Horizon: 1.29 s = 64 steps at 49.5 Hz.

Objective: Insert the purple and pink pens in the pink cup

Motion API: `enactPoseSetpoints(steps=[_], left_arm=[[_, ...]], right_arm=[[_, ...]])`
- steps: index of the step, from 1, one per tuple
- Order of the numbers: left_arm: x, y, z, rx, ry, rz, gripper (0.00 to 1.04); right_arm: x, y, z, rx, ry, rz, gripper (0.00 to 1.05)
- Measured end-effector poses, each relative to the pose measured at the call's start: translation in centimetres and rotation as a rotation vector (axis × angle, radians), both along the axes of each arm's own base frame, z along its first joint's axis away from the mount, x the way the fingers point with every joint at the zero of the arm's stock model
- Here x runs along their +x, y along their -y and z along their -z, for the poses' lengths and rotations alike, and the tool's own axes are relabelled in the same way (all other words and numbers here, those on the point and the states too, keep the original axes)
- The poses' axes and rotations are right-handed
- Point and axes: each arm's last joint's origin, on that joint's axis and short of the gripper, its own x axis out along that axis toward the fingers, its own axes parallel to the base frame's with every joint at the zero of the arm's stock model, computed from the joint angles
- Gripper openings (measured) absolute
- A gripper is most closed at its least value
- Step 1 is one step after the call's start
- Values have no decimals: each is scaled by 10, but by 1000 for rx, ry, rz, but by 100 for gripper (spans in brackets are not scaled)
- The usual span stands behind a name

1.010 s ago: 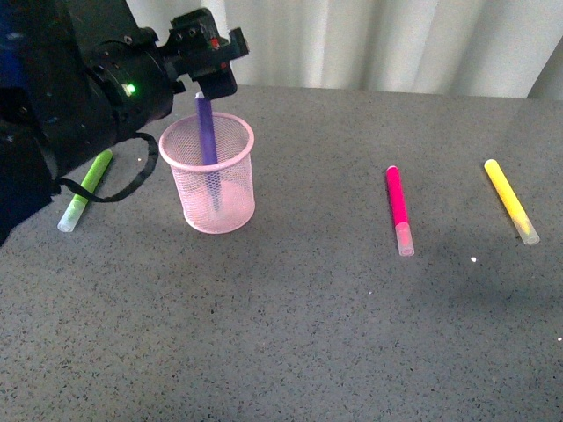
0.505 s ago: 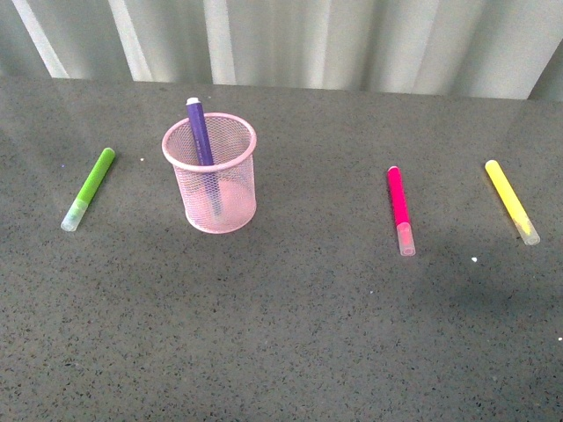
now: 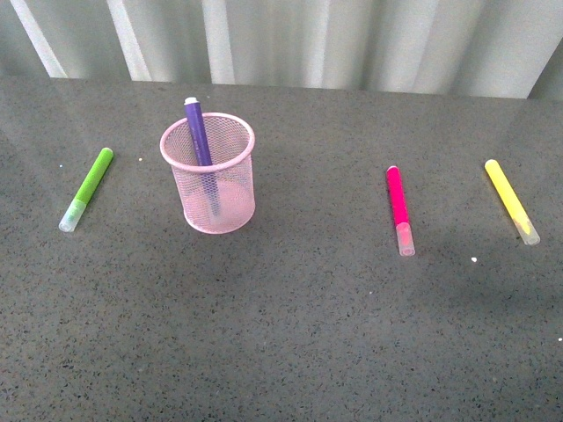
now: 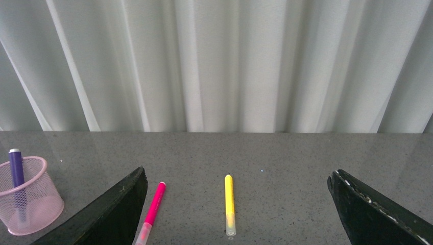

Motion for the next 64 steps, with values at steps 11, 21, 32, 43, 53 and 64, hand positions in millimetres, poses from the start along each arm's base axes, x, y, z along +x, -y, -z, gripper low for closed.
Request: enactPoseSetpoints(steps=[11, 21, 32, 43, 53, 64], left_arm=[[-28, -14, 11, 6, 1, 17, 4], [-44, -19, 16, 6, 3, -6, 4], [-55, -19, 25, 7, 13, -5, 4], [-64, -19, 21, 7, 26, -4, 4], [-73, -19, 18, 7, 33, -4, 4], [-81, -19, 18, 7, 36, -4, 4]], right_arm=[[0, 0, 0, 0, 0, 0, 98], [0, 0, 0, 0, 0, 0, 98], [0, 0, 0, 0, 0, 0, 98], [0, 0, 0, 0, 0, 0, 98], [0, 0, 0, 0, 0, 0, 98], [0, 0, 0, 0, 0, 0, 98]])
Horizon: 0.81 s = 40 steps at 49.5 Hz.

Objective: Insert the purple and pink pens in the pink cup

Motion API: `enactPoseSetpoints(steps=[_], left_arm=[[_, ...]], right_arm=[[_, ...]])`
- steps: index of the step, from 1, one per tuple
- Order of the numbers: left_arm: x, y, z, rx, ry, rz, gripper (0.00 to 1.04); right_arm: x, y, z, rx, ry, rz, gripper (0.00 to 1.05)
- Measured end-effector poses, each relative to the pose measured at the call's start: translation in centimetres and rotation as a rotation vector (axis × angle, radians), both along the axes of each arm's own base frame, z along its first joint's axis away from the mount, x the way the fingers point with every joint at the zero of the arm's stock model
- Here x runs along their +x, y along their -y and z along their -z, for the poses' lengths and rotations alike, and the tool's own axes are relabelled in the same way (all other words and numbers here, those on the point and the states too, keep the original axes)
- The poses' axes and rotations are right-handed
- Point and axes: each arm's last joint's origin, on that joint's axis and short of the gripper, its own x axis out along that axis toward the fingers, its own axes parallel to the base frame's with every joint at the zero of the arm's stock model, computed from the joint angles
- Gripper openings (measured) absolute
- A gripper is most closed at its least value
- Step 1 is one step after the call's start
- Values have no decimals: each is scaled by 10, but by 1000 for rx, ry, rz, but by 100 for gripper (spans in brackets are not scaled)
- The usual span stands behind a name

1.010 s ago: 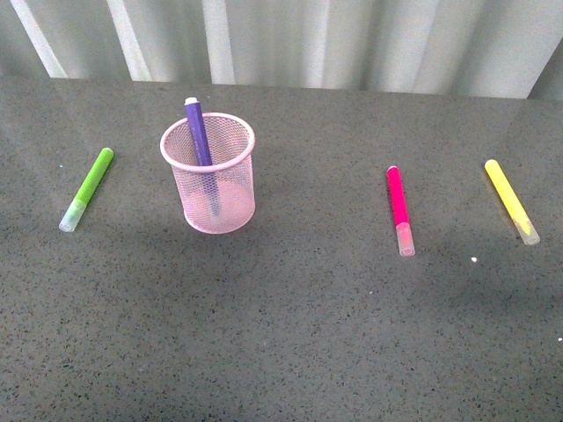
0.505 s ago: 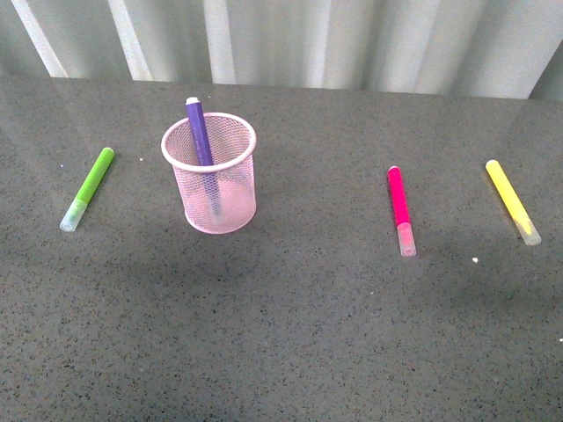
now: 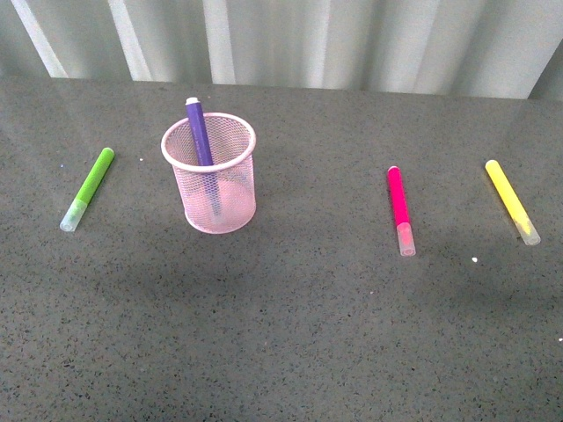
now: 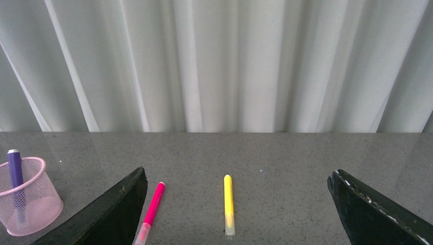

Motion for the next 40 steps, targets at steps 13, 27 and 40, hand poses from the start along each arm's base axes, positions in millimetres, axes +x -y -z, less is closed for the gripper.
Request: enactPoseSetpoints(steps=[13, 27, 40], left_arm=[[-6, 0, 0, 0, 1, 0, 4], [-19, 0, 5, 0, -23, 0, 4], [-20, 0, 4, 0, -6, 0, 6]], right_arm=[[0, 0, 0, 0, 0, 0, 98], [0, 0, 0, 0, 0, 0, 98], [0, 0, 0, 0, 0, 0, 98]])
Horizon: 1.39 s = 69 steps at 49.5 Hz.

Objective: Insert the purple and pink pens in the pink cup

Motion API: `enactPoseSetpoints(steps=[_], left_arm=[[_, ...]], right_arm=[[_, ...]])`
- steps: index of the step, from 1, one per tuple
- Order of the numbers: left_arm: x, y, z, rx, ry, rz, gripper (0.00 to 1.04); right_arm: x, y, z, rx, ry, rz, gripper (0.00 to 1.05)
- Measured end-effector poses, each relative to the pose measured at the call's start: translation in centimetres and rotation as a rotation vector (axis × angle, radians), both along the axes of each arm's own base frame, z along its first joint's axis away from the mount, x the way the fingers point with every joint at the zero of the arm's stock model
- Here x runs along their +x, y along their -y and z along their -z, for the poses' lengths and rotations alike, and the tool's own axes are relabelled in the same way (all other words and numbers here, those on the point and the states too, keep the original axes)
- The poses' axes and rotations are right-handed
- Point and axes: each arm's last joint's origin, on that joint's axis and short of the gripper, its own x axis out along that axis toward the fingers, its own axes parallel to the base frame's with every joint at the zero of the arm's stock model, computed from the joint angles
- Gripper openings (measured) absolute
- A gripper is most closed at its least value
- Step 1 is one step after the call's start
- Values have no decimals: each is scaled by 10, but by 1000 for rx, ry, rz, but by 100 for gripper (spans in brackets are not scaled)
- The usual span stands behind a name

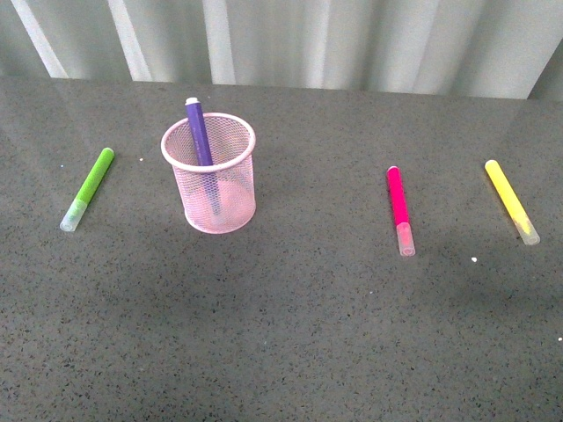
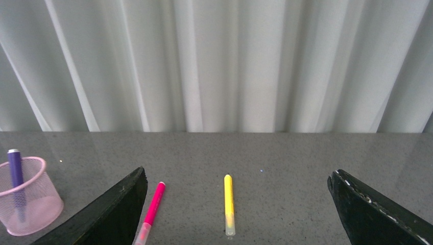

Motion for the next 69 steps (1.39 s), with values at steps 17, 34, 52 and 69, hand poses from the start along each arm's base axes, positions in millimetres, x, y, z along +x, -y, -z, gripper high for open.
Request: enactPoseSetpoints(steps=[17, 34, 52, 69], left_arm=[[0, 0, 0, 0, 0, 0, 62], [0, 0, 0, 3, 2, 0, 97], [0, 0, 0, 3, 2, 0, 98], [0, 0, 0, 3, 2, 0, 98]], right_arm=[[2, 2, 0, 19, -185, 26, 98], [114, 22, -6, 8, -551, 50, 98], [240, -29, 68, 56, -833, -42, 98], [283, -73, 76, 95, -853, -68, 98]])
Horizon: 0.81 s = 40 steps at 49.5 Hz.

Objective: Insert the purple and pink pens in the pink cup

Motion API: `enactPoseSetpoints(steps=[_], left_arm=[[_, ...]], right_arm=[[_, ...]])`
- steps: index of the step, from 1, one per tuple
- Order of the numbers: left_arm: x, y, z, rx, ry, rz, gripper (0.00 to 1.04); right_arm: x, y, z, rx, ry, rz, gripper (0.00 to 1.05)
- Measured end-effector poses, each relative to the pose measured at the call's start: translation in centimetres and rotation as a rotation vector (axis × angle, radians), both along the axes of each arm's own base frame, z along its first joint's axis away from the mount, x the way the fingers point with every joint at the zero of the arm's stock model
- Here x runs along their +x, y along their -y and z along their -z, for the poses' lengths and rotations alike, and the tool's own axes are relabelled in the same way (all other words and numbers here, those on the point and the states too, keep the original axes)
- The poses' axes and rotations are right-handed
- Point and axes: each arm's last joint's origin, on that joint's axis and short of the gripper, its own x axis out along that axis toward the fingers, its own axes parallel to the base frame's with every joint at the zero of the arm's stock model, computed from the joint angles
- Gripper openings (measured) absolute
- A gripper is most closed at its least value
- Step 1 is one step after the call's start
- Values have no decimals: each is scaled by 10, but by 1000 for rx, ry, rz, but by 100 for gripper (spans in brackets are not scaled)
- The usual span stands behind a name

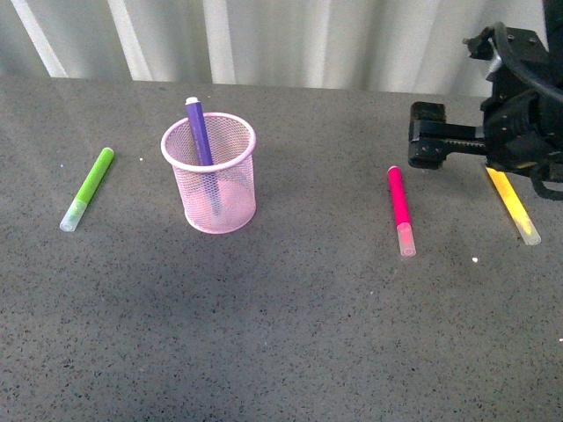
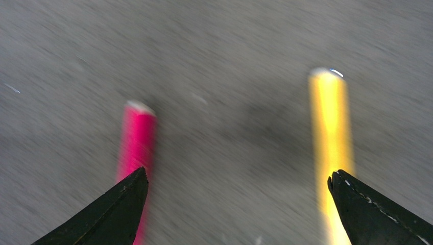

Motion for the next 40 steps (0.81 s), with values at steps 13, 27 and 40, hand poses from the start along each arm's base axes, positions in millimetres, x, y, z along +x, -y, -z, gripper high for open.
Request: enactPoseSetpoints(steps=[13, 27, 40], left_arm=[[0, 0, 0, 0, 0, 0, 98], [0, 0, 0, 0, 0, 0, 98], [0, 0, 0, 0, 0, 0, 98]], right_arm=[[12, -19, 11, 7, -40, -5, 98], [16, -29, 29, 5, -92, -2, 98], [20, -34, 37, 4, -112, -8, 98]])
